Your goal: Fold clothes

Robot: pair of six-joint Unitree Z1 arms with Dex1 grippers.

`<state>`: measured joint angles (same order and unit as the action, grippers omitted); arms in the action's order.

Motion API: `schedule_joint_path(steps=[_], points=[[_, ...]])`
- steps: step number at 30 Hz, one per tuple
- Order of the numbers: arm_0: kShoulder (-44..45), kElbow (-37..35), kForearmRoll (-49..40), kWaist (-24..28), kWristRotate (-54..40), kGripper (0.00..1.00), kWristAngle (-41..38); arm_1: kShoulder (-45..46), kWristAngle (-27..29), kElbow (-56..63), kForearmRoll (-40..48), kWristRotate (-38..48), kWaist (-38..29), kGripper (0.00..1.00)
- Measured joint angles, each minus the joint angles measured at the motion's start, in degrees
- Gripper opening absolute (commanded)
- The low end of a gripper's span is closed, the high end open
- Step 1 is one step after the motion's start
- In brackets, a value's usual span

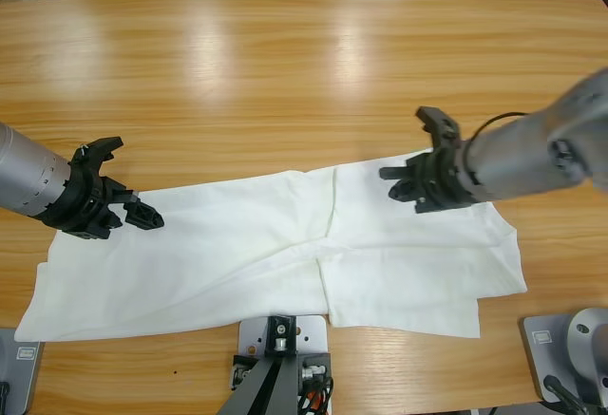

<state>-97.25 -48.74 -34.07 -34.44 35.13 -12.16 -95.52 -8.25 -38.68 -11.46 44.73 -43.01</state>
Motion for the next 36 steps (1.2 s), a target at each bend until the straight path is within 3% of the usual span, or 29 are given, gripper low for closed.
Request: schedule_joint_path(steps=[9, 21, 36], points=[[-0.08, 0.0, 0.72, -0.02, 0.0, 0.729, 0.0, -0.5, -0.58, 5.43, -0.69, 1.58, -0.01, 0.0], [-0.82, 0.07, 1.53, -0.02, 0.01, 0.729, 0.0, 8.37, -3.3, 7.15, -4.5, 4.32, -2.55, 0.0], [-0.77, 0.92, 1.54, -0.02, 0.01, 0.729, 0.0, 3.87, -3.18, 8.96, 9.04, 4.41, -4.05, 0.0]])
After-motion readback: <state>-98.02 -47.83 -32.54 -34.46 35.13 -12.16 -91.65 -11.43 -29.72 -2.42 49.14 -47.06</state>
